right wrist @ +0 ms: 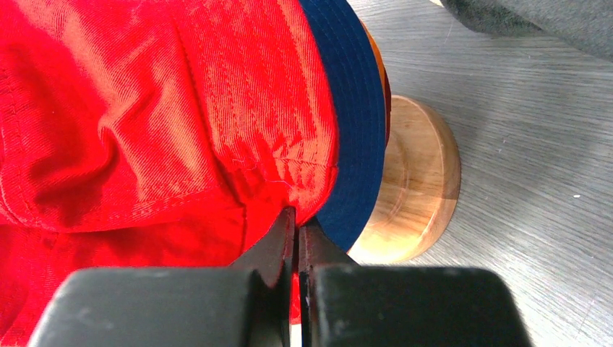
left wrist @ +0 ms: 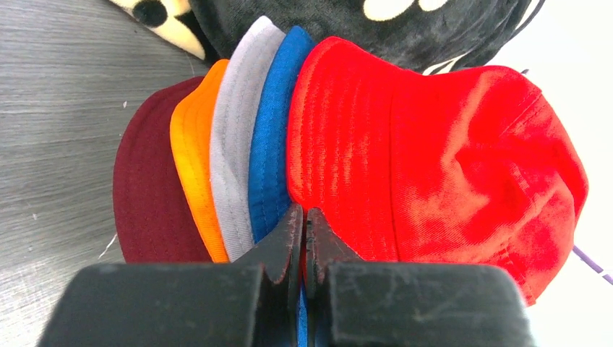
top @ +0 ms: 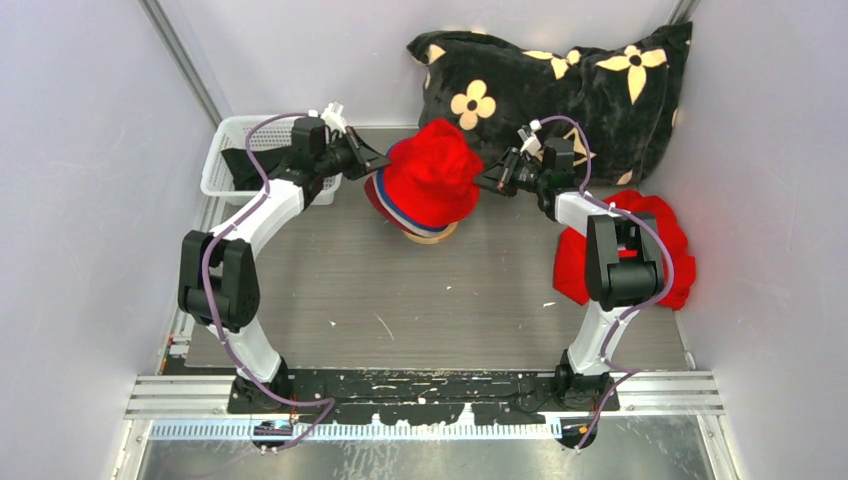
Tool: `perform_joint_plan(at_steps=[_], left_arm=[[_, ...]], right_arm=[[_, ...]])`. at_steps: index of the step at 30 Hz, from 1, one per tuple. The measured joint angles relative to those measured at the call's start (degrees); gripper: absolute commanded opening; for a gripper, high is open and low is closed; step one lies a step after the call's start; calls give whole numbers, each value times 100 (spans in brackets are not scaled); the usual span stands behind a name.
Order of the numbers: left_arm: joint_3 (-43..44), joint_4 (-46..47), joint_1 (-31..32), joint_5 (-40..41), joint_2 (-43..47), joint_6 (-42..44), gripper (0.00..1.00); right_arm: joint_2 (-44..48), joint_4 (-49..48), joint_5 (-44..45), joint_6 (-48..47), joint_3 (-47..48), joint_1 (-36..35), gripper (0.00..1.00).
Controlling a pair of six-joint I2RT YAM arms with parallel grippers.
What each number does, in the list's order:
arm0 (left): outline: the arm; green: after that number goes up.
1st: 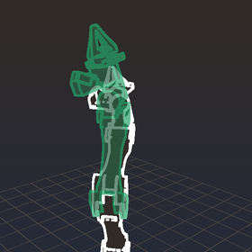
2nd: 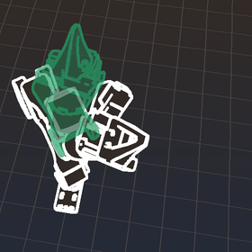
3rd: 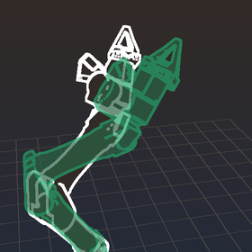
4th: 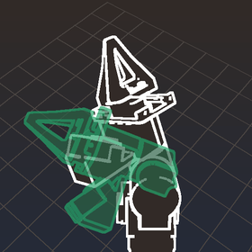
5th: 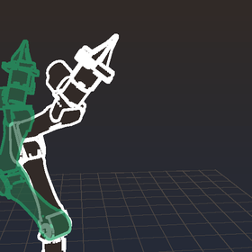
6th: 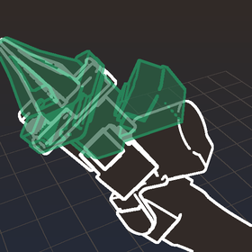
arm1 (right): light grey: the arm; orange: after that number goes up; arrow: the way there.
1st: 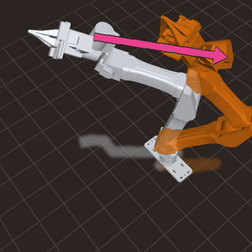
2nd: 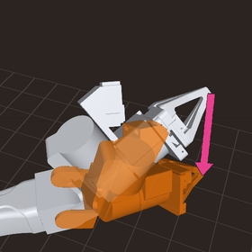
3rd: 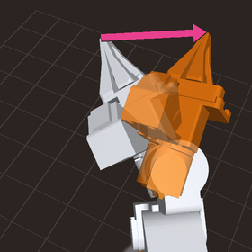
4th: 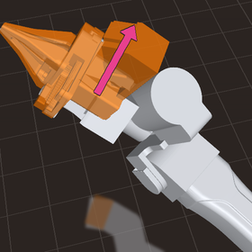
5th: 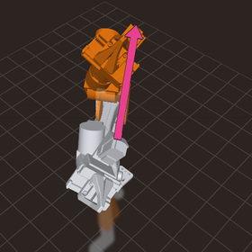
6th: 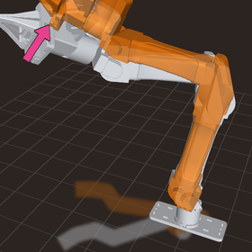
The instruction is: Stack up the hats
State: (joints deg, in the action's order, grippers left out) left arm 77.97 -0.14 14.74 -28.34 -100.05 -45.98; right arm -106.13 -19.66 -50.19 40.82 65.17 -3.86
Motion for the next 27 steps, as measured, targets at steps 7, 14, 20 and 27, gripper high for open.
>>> perform_joint_plan(at_steps=[7, 14, 20, 27], left_arm=[[-291, 83, -57, 280, 282, 39, 0], [-481, -120, -46, 621, 483, 369, 0], [-796, 103, -44, 728, 494, 428, 0], [-1174, 413, -24, 901, 557, 476, 0]], right_arm=[[0, 0, 24, -20, 20, -15, 1], [0, 0, 55, -44, 22, -44, 1], [0, 0, 70, -105, 63, -70, 1], [0, 2, 129, -197, 92, -136, 1]])
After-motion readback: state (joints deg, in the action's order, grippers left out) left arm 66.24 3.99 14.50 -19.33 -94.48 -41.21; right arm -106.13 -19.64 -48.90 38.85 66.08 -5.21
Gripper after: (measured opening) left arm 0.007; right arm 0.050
